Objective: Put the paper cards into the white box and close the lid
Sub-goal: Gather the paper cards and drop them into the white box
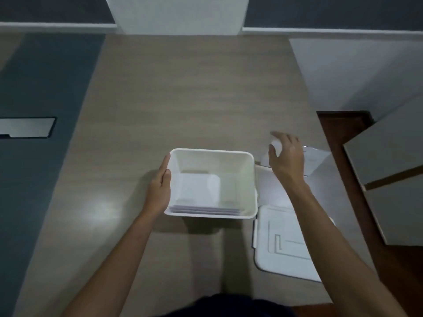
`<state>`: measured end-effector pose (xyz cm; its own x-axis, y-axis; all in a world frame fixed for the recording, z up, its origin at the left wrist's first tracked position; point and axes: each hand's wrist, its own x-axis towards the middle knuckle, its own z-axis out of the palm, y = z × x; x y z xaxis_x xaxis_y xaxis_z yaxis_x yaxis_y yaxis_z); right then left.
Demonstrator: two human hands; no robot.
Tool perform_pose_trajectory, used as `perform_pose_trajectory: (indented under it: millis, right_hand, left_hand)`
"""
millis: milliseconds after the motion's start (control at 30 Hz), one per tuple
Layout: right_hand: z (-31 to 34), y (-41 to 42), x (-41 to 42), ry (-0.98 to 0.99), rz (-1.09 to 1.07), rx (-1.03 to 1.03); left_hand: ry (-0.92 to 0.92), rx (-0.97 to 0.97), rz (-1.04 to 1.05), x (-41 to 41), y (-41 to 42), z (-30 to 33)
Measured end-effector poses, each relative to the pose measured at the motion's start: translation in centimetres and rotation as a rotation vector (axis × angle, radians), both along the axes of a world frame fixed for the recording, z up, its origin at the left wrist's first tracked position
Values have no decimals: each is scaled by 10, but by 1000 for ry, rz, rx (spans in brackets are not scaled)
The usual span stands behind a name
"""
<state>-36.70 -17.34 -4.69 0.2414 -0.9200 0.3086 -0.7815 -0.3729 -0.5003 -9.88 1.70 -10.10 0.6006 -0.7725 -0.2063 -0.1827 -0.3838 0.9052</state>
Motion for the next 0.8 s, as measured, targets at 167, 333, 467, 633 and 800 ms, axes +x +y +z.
perform_pose_trajectory:
  millis: [167,333,467,633,800]
  right_hand:
    - [-13,-58,-71,443,-189,247]
    - [-8,-62,-90,253,-93,287]
    - [24,-50,-62,68,-68,8]
    - [86,-13,1,-178,191,-227]
    - [77,46,41,-45,443,-50]
  left_hand:
    - [42,-16,-38,2,-12,2]
    - [54,-24,-52,1,-16,5]
    - [65,-29,-49,-1,-17,7]
    - [91,-46,-48,-1,-18,8]
    - [140,-50,-55,-1,-16,8]
